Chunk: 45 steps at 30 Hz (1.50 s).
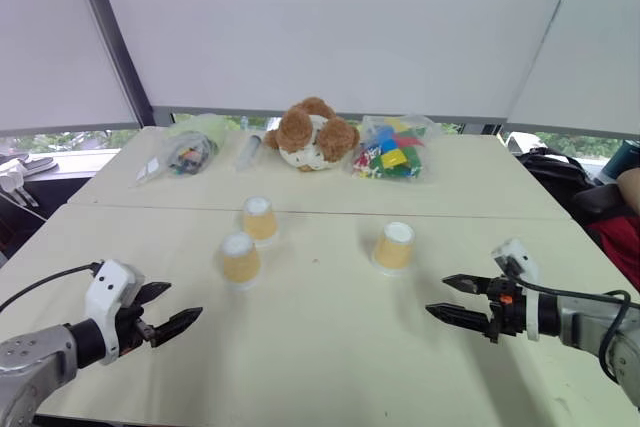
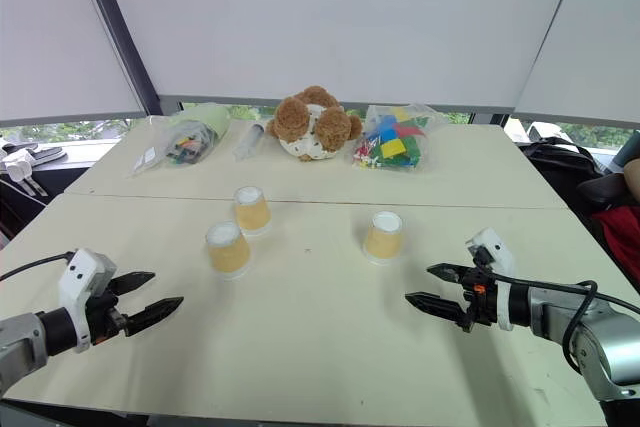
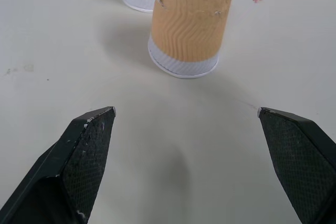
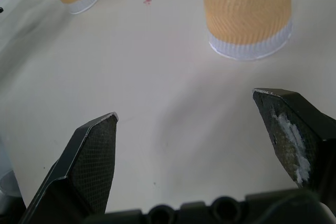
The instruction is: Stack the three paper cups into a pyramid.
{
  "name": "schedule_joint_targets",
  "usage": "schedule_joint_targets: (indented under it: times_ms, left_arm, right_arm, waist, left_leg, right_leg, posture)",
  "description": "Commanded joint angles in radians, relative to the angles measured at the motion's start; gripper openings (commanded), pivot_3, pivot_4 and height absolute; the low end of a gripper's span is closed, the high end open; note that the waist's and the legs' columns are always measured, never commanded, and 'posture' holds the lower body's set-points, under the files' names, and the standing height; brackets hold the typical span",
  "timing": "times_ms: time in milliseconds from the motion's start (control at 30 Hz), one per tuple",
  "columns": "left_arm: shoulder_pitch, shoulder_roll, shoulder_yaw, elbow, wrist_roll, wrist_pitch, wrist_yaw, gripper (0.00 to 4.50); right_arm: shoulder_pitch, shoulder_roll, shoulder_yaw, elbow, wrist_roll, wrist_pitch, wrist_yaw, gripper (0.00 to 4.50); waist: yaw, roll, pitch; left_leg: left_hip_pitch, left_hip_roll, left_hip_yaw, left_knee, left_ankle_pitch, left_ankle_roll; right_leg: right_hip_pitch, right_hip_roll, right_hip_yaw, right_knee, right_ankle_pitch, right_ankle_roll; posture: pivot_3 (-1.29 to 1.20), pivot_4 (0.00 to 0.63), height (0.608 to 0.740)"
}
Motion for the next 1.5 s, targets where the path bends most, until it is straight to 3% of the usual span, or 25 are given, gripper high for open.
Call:
schedule_joint_targets:
  times_ms: [33,300,500,667,967,1067,1167,1300,1500]
  left_arm:
    - [-0.011,0.015,0.018,-0.001,0.008,-0.020,-0.008,4.50]
    - [-0.151,0.034,-0.056,0.080,0.044,-0.059,-0.048,4.50]
    - [-0.374,0.036,-0.197,0.253,0.114,-0.144,-0.135,4.50]
    - [-0.591,-0.018,-0.327,0.454,0.193,-0.247,-0.205,4.50]
    - [-0.761,-0.121,-0.437,0.680,0.277,-0.376,-0.288,4.50]
    - [-0.787,-0.143,-0.443,0.743,0.298,-0.421,-0.298,3.64]
    - [-0.804,-0.159,-0.433,0.771,0.303,-0.443,-0.299,2.22]
    - [-0.801,-0.152,-0.425,0.722,0.282,-0.414,-0.321,2.15]
    - [-0.761,-0.243,-0.501,0.393,0.197,-0.232,-0.305,2.15]
  right_arm:
    - [0.002,0.003,-0.027,-0.014,0.003,-0.019,0.003,4.46]
    - [-0.008,-0.017,-0.081,-0.096,0.091,0.049,0.001,4.46]
    - [-0.070,-0.023,-0.110,-0.221,0.204,0.141,-0.038,4.46]
    - [-0.095,-0.026,-0.110,-0.321,0.268,0.193,-0.087,4.46]
    - [-0.089,-0.032,-0.141,-0.417,0.364,0.241,-0.179,4.46]
    - [-0.081,-0.035,-0.148,-0.428,0.374,0.241,-0.198,4.50]
    - [-0.070,-0.041,-0.155,-0.434,0.383,0.239,-0.211,4.50]
    - [-0.054,-0.050,-0.166,-0.434,0.390,0.234,-0.219,4.50]
    - [-0.034,-0.063,-0.174,-0.430,0.388,0.235,-0.224,4.50]
  waist:
    - [0.000,0.000,0.000]
    - [0.002,0.000,0.000]
    - [0.000,0.000,0.000]
    - [0.007,0.000,0.000]
    - [0.003,0.000,0.000]
    - [0.003,0.000,0.000]
    - [0.004,0.000,0.000]
    - [0.004,0.000,0.000]
    - [0.018,0.000,0.000]
  left_leg:
    - [0.000,0.000,0.000,0.000,0.000,0.000]
    - [0.000,0.000,0.000,0.000,0.000,0.000]
    - [0.000,0.000,0.001,0.000,0.000,0.000]
    - [-0.002,-0.001,0.001,0.000,0.000,0.000]
    - [-0.003,0.000,0.000,0.000,0.000,0.000]
    - [-0.003,-0.001,0.000,0.000,0.000,0.000]
    - [-0.003,0.000,0.000,0.000,0.000,0.000]
    - [-0.003,0.000,0.000,0.001,0.000,0.000]
    - [-0.008,0.000,-0.002,0.003,0.000,0.000]
  right_leg:
    - [0.000,0.000,0.000,0.000,0.000,0.000]
    - [0.000,0.000,0.000,0.000,0.000,0.000]
    - [0.000,0.001,0.000,0.000,0.001,0.003]
    - [-0.001,0.001,-0.001,0.000,0.002,0.003]
    - [-0.001,0.002,-0.001,0.000,0.002,0.004]
    - [-0.001,0.002,-0.001,0.000,0.002,0.004]
    - [-0.001,0.002,-0.001,0.000,0.002,0.004]
    - [-0.001,0.002,-0.001,0.000,0.002,0.004]
    - [-0.003,0.002,-0.002,0.001,0.003,0.006]
  posture:
    - [0.00,0.150,0.740]
    - [0.00,0.150,0.740]
    - [0.00,0.150,0.740]
    - [0.00,0.150,0.740]
    - [0.00,0.150,0.740]
    - [0.00,0.150,0.740]
    - [0.00,0.150,0.740]
    - [0.00,0.150,0.740]
    - [0.00,0.150,0.740]
